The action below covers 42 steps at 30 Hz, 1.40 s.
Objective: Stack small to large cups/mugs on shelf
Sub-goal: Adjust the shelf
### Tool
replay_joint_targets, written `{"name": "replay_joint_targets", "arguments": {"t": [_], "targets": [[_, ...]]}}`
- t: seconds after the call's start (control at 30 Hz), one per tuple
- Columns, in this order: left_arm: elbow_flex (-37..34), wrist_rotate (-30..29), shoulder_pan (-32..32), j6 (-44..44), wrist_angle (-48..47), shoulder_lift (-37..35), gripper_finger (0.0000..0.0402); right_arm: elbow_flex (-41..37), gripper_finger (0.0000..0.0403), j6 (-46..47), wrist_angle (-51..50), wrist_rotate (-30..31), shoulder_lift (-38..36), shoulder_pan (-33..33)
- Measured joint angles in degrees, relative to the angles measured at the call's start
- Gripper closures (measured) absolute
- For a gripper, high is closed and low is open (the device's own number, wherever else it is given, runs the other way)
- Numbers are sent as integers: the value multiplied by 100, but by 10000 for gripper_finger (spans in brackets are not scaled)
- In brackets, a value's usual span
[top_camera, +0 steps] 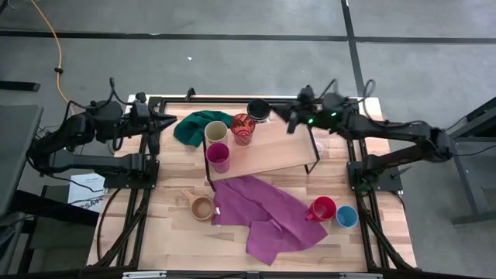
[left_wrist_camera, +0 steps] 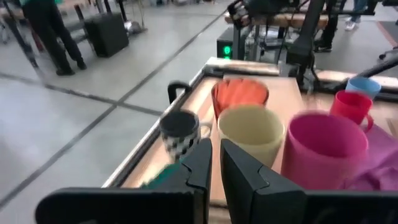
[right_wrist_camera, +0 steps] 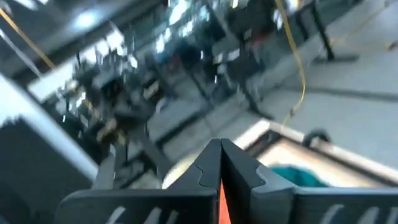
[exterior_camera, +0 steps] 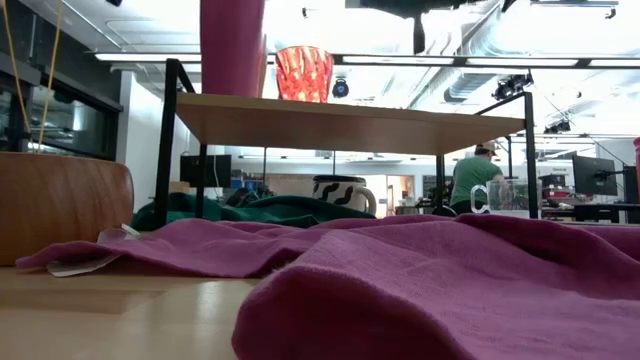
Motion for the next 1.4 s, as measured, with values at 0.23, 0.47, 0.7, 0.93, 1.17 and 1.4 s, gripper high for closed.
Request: {"name": "replay_joint_targets", "arguments": {"t": [0.23, 0.47, 0.7, 0.93, 1.17, 1.4], "targets": [[2, -222, 3, 618, 1268, 547, 378, 0, 403, -47, -98, 5, -439, -771], [2, -1406, 5, 506, 1874, 1170, 378, 0, 403, -284, -508, -53, -427, -1423], [2, -2731, 7, 356, 2788, 1794, 378, 2, 403, -547, -467, 205, -293, -2231], [4, -3801, 211, 340, 3344, 2106, 378, 2, 403, 37, -202, 145, 98, -2967], [4, -2652, 1306, 79, 3350, 2119, 378, 2, 403, 0, 273, -113, 430, -3118], [4, -1173, 2171, -141, 3289, 2141, 378, 2, 403, -284, 568, 88, 649, -3157]]}}
